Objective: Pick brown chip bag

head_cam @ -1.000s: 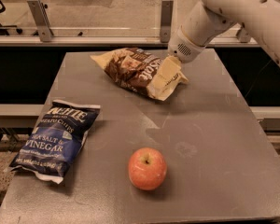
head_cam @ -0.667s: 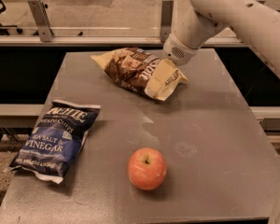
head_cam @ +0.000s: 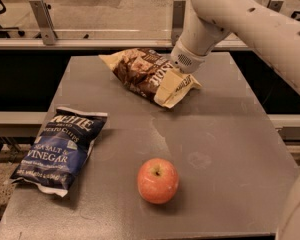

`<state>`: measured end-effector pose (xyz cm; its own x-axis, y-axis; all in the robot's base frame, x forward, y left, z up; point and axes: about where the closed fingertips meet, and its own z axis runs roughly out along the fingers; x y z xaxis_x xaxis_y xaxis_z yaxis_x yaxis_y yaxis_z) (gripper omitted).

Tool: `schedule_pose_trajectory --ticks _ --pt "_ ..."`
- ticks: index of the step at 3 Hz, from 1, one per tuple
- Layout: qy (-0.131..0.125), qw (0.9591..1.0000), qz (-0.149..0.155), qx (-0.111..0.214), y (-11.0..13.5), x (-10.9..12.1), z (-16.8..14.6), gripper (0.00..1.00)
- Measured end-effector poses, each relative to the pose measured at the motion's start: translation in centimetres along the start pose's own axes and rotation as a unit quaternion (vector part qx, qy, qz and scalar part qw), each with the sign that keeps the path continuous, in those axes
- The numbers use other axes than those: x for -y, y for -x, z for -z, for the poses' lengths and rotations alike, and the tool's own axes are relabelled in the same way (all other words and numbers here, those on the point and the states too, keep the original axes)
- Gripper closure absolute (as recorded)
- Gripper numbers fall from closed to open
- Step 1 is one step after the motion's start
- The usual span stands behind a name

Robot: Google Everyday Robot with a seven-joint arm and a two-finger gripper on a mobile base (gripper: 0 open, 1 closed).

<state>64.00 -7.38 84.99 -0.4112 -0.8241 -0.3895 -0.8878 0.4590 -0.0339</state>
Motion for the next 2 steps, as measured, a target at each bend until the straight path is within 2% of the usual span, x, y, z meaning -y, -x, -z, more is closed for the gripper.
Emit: schedule_pose_trajectory --ticks 1,2 --pt "-0.004 1.0000 -0.002 -0.007 -0.1 -0.1 0.0 0.65" --pt "-0.021 0.9995 0.020 0.008 0.2 -0.7 2.6 0.87"
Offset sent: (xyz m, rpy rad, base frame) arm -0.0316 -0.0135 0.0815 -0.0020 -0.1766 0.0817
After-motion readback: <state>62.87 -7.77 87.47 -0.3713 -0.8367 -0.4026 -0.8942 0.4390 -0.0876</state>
